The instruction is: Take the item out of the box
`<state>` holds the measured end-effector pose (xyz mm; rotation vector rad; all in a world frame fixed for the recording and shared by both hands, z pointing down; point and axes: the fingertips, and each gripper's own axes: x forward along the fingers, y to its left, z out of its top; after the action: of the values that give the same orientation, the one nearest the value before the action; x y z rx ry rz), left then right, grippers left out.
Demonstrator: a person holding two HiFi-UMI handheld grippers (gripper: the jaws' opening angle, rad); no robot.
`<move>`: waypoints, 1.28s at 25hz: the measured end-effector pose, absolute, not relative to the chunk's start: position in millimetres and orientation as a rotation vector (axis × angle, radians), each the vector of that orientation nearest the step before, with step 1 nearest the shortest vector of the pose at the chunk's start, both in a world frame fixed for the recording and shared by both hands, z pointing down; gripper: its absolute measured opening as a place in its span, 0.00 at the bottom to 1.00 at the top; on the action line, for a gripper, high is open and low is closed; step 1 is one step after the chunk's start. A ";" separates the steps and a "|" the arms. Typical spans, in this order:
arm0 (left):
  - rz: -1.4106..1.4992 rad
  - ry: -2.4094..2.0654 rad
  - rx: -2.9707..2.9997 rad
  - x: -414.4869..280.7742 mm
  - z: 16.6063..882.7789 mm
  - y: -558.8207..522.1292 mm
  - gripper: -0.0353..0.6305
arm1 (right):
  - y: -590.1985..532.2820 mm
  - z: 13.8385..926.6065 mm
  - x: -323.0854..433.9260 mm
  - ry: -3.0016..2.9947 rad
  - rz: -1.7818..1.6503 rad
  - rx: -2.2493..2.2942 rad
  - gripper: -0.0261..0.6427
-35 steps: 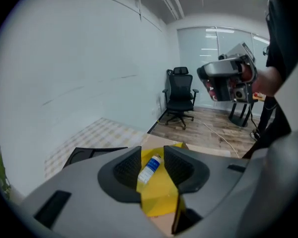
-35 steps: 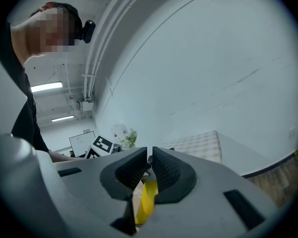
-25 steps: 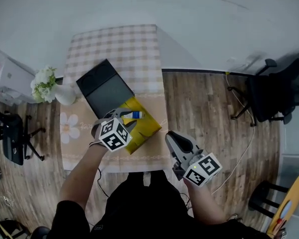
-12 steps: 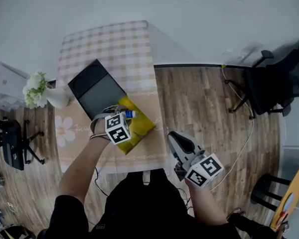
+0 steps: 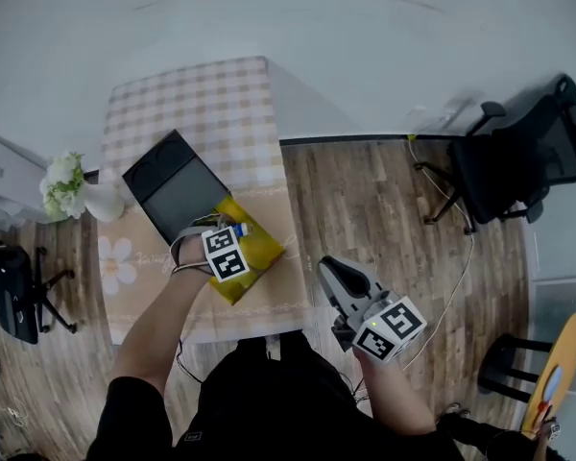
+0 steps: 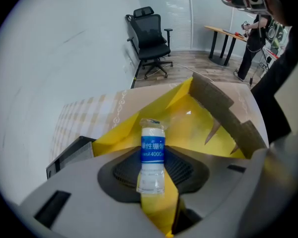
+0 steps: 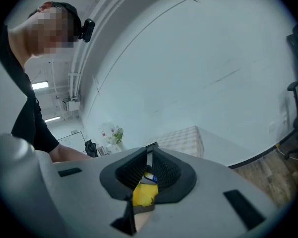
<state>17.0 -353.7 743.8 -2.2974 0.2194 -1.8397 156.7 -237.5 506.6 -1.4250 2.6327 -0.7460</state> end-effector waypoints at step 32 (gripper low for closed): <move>-0.897 1.230 -2.811 -77.2 478.0 -337.4 0.26 | -284.3 403.9 115.7 2.761 -0.402 -1.227 0.10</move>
<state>-77.2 -337.4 478.0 -2.8112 1.2295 -0.8966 115.7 -284.3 403.9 -1.2272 2.7611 -0.4020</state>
